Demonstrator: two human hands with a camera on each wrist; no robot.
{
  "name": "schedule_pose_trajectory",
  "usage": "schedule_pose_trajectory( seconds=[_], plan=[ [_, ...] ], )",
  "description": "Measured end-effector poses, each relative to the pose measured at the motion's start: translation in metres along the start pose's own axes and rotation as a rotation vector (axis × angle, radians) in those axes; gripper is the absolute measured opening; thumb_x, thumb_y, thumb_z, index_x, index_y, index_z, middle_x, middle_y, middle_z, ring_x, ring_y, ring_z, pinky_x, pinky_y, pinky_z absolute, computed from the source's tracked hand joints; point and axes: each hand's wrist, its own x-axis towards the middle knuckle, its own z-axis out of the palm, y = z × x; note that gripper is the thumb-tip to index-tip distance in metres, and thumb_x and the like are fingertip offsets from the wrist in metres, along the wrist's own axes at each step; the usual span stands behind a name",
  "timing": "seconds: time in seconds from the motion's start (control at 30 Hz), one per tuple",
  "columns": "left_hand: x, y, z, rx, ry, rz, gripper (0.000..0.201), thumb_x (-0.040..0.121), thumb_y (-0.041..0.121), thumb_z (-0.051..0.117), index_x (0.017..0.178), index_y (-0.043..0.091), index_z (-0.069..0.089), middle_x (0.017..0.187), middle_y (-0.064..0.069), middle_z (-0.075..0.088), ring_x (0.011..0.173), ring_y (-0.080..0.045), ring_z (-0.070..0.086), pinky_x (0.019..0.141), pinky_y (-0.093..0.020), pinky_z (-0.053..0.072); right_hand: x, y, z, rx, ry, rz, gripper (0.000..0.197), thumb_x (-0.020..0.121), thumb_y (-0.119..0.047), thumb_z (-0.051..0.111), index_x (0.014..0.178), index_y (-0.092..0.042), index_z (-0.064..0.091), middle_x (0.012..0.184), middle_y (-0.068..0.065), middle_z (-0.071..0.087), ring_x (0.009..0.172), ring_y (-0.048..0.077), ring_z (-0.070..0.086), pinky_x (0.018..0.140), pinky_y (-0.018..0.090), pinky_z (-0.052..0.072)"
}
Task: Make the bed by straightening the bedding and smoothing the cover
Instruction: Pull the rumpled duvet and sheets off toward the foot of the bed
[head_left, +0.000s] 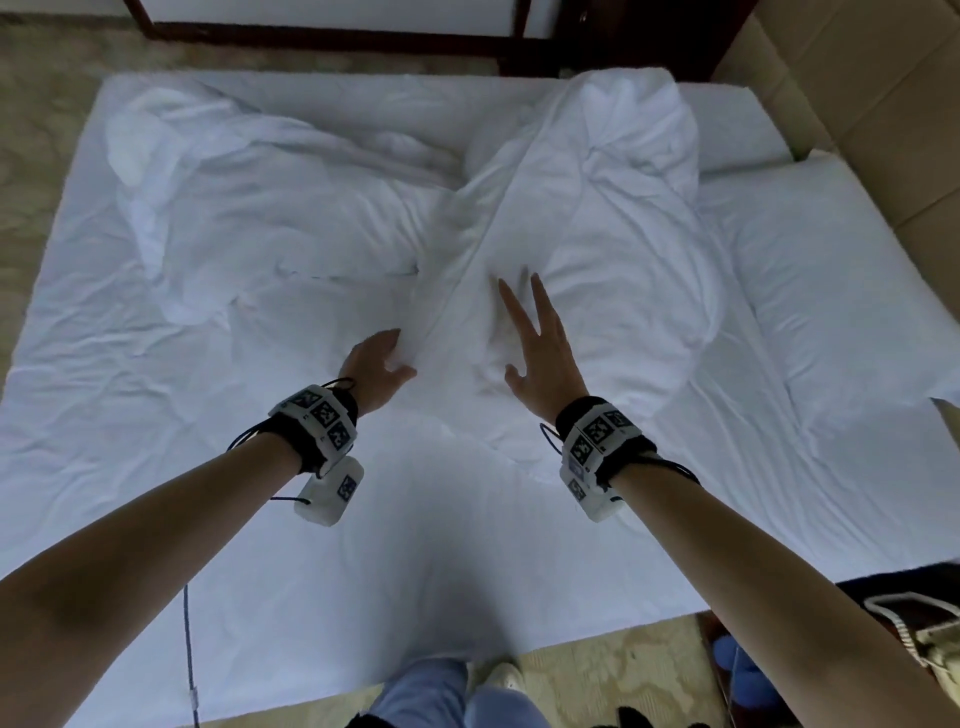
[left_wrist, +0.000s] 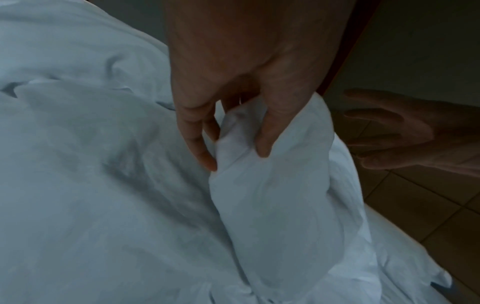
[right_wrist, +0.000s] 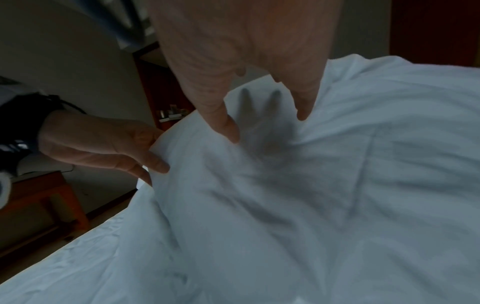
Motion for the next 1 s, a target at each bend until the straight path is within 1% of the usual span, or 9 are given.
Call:
schedule_pose_trajectory(
  seconds=[0.07,0.2,0.3,0.37,0.47,0.67,0.77,0.87,1.0],
  plan=[
    [-0.009,0.011,-0.004,-0.043,-0.009,0.062,0.029,0.084,0.008,0.067,0.112,0.002,0.06,0.098,-0.014,0.06,0.104,-0.03,0.057,0.077,-0.022,0.035,0.004,-0.005,-0.007,-0.078,0.028,-0.093,0.103,0.073,0.006,0.065,0.152,-0.029,0.01,0.16,0.01,-0.005,0.147,0.032,0.009,0.114,0.045,0.033],
    [-0.029,0.034,-0.003,-0.038,-0.11,0.222,0.02,0.082,0.004,0.067,0.101,-0.001,0.063,0.099,-0.017,0.066,0.097,-0.034,0.06,0.075,-0.027,0.04,0.008,-0.014,-0.02,-0.33,0.015,-0.311,0.108,0.064,0.016,0.057,0.151,-0.033,0.016,0.16,0.009,0.0,0.147,0.037,0.004,0.112,0.049,0.031],
    [-0.043,0.057,0.003,-0.051,-0.183,0.318,0.022,0.08,0.013,0.067,0.095,-0.002,0.062,0.09,-0.013,0.062,0.083,-0.028,0.056,0.071,-0.033,0.042,0.002,-0.006,-0.034,-0.54,-0.023,-0.474,0.09,0.059,0.013,0.065,0.137,-0.028,0.046,0.157,0.011,0.02,0.145,0.039,0.015,0.114,0.055,0.025],
    [-0.05,0.073,0.009,-0.008,-0.188,0.373,0.019,0.083,0.011,0.067,0.096,-0.001,0.061,0.085,-0.007,0.058,0.079,-0.022,0.048,0.07,-0.027,0.037,-0.006,0.006,-0.046,-0.611,-0.052,-0.449,0.067,0.052,0.004,0.077,0.113,-0.02,0.065,0.147,0.01,0.042,0.139,0.04,0.032,0.112,0.055,0.028],
    [-0.059,0.096,0.025,-0.02,-0.136,0.419,0.023,0.084,0.013,0.068,0.103,0.001,0.064,0.089,-0.004,0.06,0.08,-0.018,0.047,0.071,-0.023,0.032,-0.021,0.022,-0.067,-0.658,-0.096,-0.337,0.054,0.031,-0.005,0.084,0.083,-0.015,0.072,0.1,0.005,0.07,0.11,0.039,0.061,0.094,0.053,0.047],
    [-0.067,0.13,0.073,0.182,-0.094,0.573,0.078,0.066,0.037,0.08,0.133,0.018,0.045,0.128,0.003,0.051,0.116,-0.016,0.047,0.099,-0.034,0.036,-0.077,0.078,-0.102,-0.529,0.07,-0.149,0.033,0.031,-0.003,0.072,0.063,-0.01,0.063,0.061,0.001,0.062,0.075,0.029,0.064,0.068,0.032,0.05],
    [-0.069,0.152,0.1,0.367,-0.101,0.599,0.073,0.068,0.036,0.077,0.131,0.017,0.043,0.133,0.004,0.047,0.129,-0.018,0.04,0.11,-0.032,0.018,-0.107,0.105,-0.121,-0.558,0.023,-0.083,0.028,0.03,-0.006,0.072,0.053,-0.012,0.058,0.048,0.001,0.055,0.06,0.026,0.06,0.058,0.025,0.047],
    [-0.074,0.175,0.135,0.516,-0.168,0.563,0.062,0.074,0.035,0.073,0.126,0.016,0.045,0.134,0.003,0.043,0.135,-0.015,0.034,0.117,-0.036,0.002,-0.143,0.138,-0.142,-0.584,-0.022,-0.027,0.027,0.031,-0.01,0.076,0.056,-0.012,0.064,0.049,0.006,0.057,0.053,0.026,0.06,0.059,0.025,0.048],
    [-0.088,0.215,0.188,0.671,-0.276,0.558,0.049,0.083,0.037,0.066,0.123,0.014,0.049,0.123,0.0,0.055,0.123,-0.018,0.047,0.118,-0.037,0.007,-0.198,0.193,-0.172,-0.546,-0.169,0.168,0.034,0.068,-0.015,0.064,0.102,-0.014,0.07,0.087,0.014,0.068,0.09,0.031,0.063,0.086,0.032,0.041]
  ],
)
